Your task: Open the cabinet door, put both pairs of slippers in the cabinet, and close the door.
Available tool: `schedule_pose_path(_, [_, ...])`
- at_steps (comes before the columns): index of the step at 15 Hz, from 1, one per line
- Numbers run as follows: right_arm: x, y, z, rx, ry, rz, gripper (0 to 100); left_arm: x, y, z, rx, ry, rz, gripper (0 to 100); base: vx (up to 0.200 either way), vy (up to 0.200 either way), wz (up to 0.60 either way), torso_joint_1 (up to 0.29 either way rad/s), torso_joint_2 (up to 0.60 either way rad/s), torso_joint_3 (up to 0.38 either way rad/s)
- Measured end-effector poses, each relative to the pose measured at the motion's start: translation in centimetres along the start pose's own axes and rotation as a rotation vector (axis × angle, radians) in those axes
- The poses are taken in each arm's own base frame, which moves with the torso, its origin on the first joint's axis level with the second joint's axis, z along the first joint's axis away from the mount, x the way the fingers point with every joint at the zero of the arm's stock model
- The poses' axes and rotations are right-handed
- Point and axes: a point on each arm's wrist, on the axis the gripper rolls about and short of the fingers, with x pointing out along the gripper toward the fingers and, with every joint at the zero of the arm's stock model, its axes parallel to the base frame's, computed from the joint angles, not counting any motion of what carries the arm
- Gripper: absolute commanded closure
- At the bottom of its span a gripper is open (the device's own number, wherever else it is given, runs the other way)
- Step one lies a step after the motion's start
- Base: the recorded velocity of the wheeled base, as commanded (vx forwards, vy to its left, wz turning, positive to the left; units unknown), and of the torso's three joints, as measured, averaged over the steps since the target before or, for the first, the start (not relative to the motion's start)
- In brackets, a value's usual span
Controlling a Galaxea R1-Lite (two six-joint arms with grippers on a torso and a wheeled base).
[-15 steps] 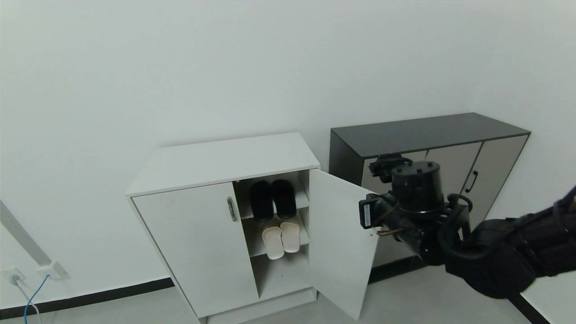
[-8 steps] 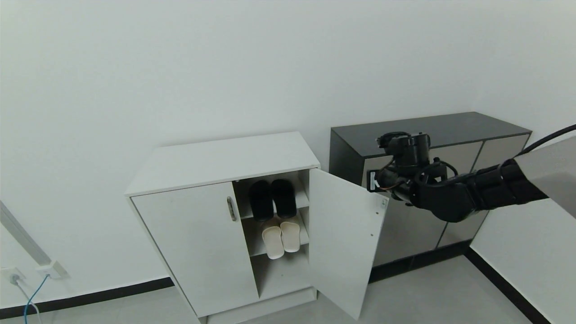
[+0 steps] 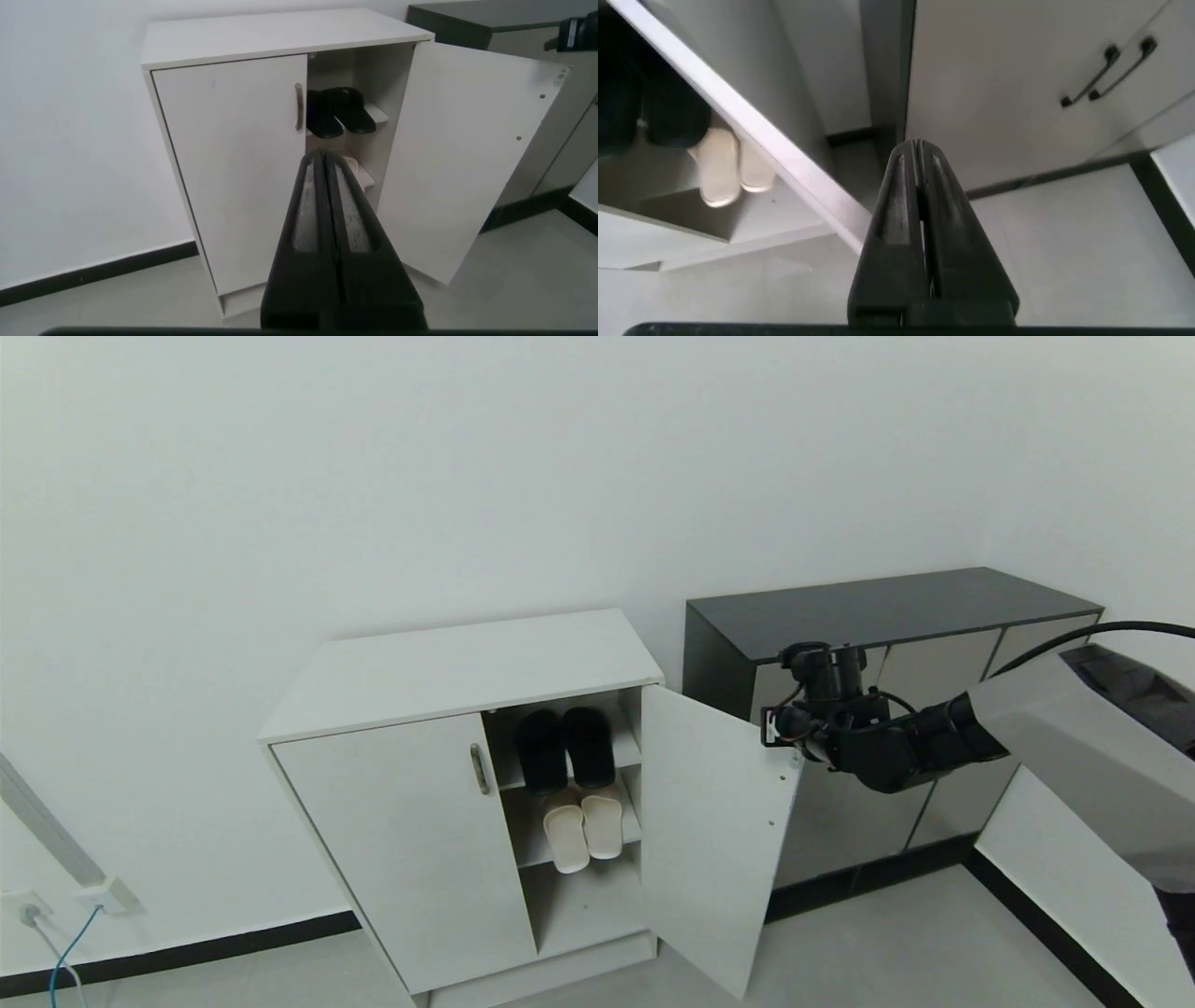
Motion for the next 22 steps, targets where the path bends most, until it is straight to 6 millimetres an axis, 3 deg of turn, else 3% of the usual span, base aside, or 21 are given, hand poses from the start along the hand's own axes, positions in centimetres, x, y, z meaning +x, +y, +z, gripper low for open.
schedule_pose_path(6, [-0.8,1.5,-1.4,-0.021,0.042,0.028,100,0.0,0.0,0.0,-0.001,0.000,0.001,100,0.000,0.000,0.00,0.000,0.00,0.000])
schedule_pose_path(9, [-3.4,3.2,-2.3,-0.053,0.077,0.074,100,0.0,0.0,0.0,-0.001,0.000,0.000,100,0.000,0.000,0.00,0.000,0.00,0.000])
schedule_pose_path(15, [-10.6,6.6,-3.2,-0.073,0.090,0.208,100,0.0,0.0,0.0,-0.001,0.000,0.000,100,0.000,0.000,0.00,0.000,0.00,0.000])
schedule_pose_path(18, [-12.3,6.7,-3.3,-0.082,0.077,0.256,100,0.0,0.0,0.0,-0.001,0.000,0.000,100,0.000,0.000,0.00,0.000,0.00,0.000])
schedule_pose_path(22, [-13.0,6.4,-3.7,-0.099,0.075,0.271,100,0.0,0.0,0.0,-0.001,0.000,0.000,100,0.000,0.000,0.00,0.000,0.00,0.000])
